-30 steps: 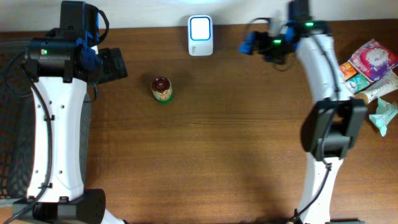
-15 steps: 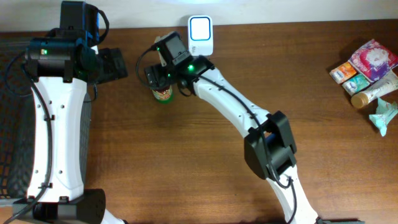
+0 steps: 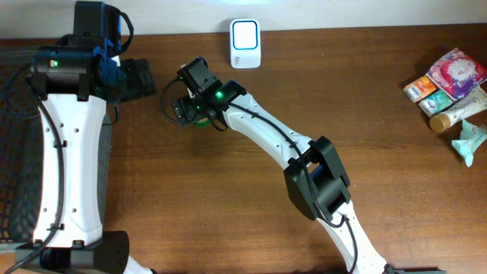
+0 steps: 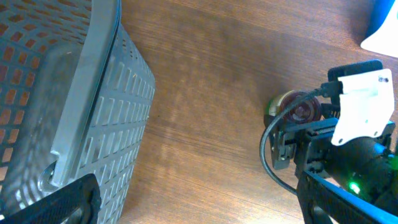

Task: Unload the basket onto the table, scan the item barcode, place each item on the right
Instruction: 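Reach the right gripper over the green-lidded jar and grasp its lid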

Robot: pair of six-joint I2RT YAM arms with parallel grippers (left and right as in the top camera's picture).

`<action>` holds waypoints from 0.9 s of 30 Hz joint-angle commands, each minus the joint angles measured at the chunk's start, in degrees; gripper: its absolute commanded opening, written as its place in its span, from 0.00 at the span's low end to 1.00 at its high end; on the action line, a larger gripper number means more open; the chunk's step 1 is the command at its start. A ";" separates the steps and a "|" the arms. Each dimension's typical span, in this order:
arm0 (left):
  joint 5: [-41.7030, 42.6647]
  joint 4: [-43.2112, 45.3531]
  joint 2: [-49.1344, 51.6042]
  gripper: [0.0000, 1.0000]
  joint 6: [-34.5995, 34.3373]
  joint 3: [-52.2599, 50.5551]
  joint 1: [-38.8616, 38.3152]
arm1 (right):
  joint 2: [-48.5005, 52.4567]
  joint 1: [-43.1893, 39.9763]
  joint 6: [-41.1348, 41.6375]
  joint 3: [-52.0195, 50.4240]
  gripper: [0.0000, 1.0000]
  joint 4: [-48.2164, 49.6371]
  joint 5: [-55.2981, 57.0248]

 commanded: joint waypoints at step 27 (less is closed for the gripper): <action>-0.61 -0.07 -0.20 0.99 0.66 0.55 0.11 | 0.59 -2.97 1.60 -0.20 0.94 1.38 8.02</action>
